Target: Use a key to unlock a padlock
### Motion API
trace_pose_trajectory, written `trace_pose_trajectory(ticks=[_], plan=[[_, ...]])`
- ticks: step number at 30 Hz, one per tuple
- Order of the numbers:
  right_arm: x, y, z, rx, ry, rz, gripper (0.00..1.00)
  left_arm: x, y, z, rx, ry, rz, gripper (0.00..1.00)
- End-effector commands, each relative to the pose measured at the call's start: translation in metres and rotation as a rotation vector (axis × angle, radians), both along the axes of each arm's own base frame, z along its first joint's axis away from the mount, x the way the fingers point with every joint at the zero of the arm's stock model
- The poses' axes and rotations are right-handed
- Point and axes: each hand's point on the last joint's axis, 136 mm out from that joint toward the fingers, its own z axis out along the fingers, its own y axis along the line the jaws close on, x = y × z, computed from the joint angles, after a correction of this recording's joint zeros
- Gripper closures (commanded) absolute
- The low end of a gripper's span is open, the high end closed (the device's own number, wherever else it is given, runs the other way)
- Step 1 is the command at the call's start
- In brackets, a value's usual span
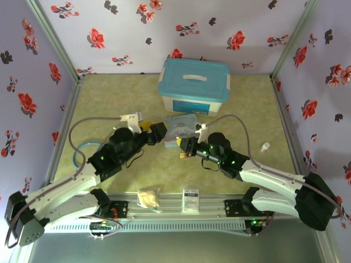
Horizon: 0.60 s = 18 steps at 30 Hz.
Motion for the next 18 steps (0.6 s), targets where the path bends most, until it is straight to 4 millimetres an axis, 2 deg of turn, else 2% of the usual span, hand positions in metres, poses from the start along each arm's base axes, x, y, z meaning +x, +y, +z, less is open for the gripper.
trace_pose_trajectory(ticks=[1, 3, 9, 14, 18], plan=[[0.0, -0.047, -0.047, -0.191, 0.113, -0.11, 1.0, -0.008, -0.007, -0.053, 0.218, 0.13, -0.089, 0.19], [0.0, -0.064, -0.053, -0.192, 0.13, -0.161, 1.0, -0.009, -0.022, -0.065, 0.191, 0.173, -0.131, 0.22], [-0.001, -0.103, -0.071, -0.256, 0.146, -0.278, 1.0, -0.011, -0.054, -0.124, 0.225, 0.348, -0.159, 0.29], [-0.007, -0.105, -0.086, -0.273, 0.178, -0.27, 1.0, -0.023, -0.089, -0.15, 0.222, 0.393, -0.215, 0.31], [-0.006, -0.104, -0.09, -0.22, 0.19, -0.292, 1.0, -0.019, -0.103, -0.178, 0.22, 0.428, -0.201, 0.25]])
